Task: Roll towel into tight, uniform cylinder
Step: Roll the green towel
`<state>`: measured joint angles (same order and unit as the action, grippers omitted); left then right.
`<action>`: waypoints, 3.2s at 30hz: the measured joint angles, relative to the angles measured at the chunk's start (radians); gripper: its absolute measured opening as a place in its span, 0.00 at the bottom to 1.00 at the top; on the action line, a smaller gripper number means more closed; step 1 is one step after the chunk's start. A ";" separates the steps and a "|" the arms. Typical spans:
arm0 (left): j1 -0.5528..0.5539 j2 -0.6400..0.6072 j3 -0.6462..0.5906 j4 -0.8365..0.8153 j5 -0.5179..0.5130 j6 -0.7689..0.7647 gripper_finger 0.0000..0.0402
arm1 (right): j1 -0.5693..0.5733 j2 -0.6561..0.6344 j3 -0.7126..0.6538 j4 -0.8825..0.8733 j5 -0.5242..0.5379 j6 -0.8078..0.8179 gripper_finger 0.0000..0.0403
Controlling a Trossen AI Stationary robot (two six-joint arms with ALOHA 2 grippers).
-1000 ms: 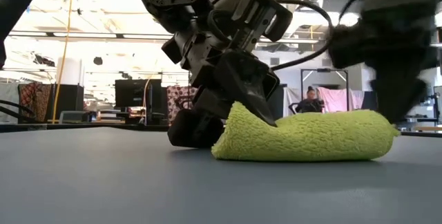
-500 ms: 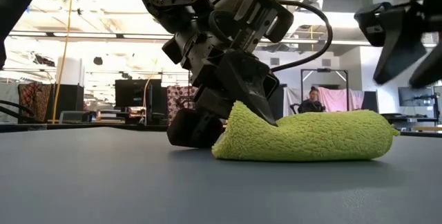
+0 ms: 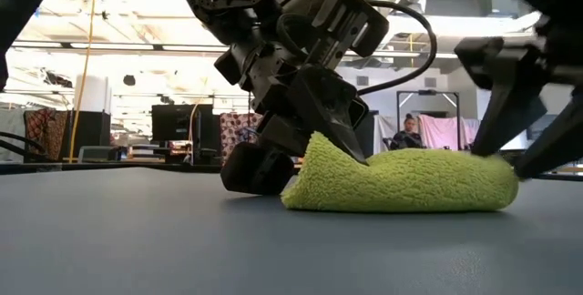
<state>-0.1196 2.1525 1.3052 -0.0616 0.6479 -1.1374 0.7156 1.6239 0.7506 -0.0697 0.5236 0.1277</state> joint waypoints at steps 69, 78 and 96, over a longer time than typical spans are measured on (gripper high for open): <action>-0.258 -0.185 0.001 0.072 -0.774 1.056 0.22 | -0.277 0.031 0.000 0.068 -0.502 0.277 0.07; -0.261 -0.086 0.009 0.094 -0.682 1.056 0.31 | -0.280 0.032 0.000 0.072 -0.503 0.297 0.08; -0.253 -0.097 0.011 0.029 -0.817 1.055 0.32 | -0.279 0.031 0.000 0.076 -0.516 0.319 0.08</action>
<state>-0.3723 2.0552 1.3167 -0.0330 -0.1691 -0.0819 0.4366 1.6554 0.7506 0.0067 0.0073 0.4467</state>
